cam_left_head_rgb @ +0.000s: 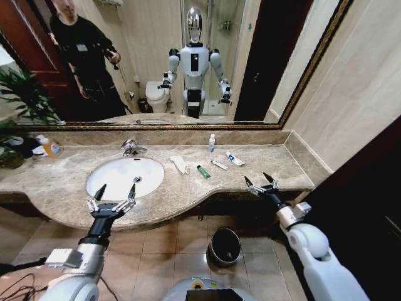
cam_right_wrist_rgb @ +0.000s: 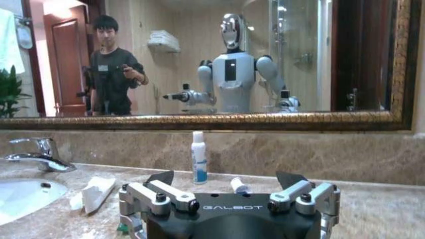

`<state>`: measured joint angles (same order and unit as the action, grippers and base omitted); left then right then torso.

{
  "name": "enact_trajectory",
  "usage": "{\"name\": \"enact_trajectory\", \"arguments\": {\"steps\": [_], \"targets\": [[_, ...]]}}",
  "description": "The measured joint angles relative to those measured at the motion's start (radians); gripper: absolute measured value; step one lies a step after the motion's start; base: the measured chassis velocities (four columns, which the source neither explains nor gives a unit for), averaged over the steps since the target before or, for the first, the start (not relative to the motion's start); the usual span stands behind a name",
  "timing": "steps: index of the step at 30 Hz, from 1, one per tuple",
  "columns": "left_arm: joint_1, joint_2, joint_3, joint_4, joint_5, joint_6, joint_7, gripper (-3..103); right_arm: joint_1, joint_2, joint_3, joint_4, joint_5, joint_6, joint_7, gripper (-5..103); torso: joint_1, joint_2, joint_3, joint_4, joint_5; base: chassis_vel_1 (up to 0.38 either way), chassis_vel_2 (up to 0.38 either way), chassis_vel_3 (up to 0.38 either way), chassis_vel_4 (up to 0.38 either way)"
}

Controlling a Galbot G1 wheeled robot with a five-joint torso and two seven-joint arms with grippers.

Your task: Pick up the trash from the sink and place it in the trash bin.

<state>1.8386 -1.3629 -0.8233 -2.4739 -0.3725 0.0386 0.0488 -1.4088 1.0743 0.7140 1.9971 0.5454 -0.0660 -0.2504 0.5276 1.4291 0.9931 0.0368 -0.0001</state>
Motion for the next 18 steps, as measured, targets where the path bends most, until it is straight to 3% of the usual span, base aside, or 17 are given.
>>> {"name": "enact_trajectory", "arguments": {"steps": [6,18], "targets": [[0.000,0.000,0.000,0.000,0.000,0.000,0.000,100,0.026,-0.069,-0.010,-0.013,0.044,-0.010,-0.003,100,0.000,0.000,0.000,0.0000,0.0000,0.000,0.000,0.000,0.000],[0.000,0.000,0.000,0.000,0.000,0.000,0.000,100,0.074,-0.084,-0.040,-0.015,0.084,-0.059,0.016,100,0.000,0.000,0.000,0.0000,0.0000,0.000,0.000,0.000,0.000]]}}
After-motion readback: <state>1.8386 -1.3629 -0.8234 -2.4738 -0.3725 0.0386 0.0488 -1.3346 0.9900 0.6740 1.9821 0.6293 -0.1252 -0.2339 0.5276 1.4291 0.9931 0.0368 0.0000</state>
